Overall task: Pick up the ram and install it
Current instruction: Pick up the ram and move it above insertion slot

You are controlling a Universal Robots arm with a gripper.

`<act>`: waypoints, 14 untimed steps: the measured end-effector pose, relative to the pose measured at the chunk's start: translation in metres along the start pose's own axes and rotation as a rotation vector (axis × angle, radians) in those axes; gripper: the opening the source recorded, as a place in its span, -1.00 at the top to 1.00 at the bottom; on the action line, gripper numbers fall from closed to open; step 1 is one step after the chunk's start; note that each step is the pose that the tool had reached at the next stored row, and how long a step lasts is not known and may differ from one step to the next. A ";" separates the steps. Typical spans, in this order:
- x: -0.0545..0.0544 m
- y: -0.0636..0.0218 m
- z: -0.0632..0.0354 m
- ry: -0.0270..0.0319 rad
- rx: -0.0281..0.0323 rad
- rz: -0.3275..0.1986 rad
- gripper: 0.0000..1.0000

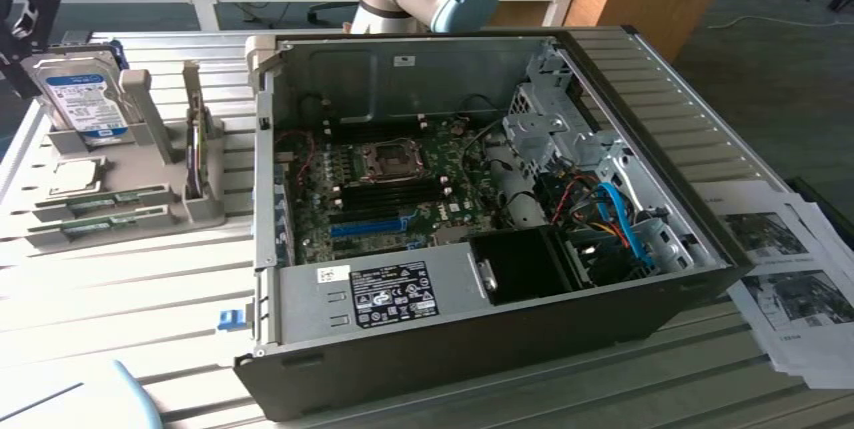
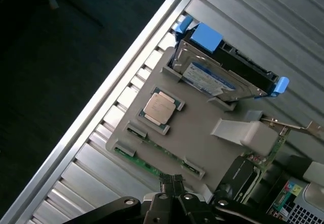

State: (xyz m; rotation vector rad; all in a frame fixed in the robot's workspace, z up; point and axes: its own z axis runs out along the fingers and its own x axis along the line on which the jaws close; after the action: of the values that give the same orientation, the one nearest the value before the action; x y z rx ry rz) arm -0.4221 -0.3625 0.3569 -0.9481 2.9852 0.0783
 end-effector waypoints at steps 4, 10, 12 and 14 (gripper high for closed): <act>0.000 0.0000 0.0000 0.0021 -0.0011 -0.048 0.81; 0.000 0.0000 0.0000 0.0057 -0.0030 -0.128 0.81; 0.000 0.0000 0.0000 0.0070 -0.0036 -0.156 0.81; 0.000 0.0000 0.0000 0.0082 -0.0042 -0.183 0.81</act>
State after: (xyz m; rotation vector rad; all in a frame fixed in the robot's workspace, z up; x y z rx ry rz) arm -0.4221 -0.3625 0.3569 -1.2193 2.8900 0.0793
